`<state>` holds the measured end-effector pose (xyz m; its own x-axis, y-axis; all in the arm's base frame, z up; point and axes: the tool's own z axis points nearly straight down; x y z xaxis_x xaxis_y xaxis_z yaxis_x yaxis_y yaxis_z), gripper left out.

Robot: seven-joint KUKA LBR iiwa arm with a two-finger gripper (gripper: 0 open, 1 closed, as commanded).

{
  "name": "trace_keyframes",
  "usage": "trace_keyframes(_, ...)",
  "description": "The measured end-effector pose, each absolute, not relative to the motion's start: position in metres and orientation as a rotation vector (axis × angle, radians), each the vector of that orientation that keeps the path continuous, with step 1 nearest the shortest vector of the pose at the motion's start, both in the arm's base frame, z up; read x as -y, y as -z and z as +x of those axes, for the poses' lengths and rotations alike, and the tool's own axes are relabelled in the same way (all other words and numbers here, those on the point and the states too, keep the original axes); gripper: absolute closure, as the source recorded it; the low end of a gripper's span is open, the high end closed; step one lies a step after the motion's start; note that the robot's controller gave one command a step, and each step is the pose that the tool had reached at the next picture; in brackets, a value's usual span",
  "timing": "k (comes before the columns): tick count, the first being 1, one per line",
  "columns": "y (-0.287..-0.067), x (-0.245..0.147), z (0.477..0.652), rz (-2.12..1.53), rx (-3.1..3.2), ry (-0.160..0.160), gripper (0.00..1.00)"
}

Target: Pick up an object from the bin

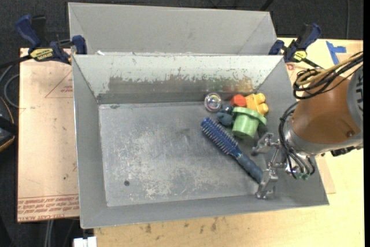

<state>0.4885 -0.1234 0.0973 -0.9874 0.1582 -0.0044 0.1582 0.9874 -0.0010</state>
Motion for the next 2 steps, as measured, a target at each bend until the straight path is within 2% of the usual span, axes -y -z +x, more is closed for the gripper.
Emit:
trace_keyframes(1,-0.0752,0.1278,0.4886,0.055,-3.127,-0.002,0.0)
trace_keyframes(2,-0.0735,0.1289,0.4876,0.053,-3.127,0.002,1.0)
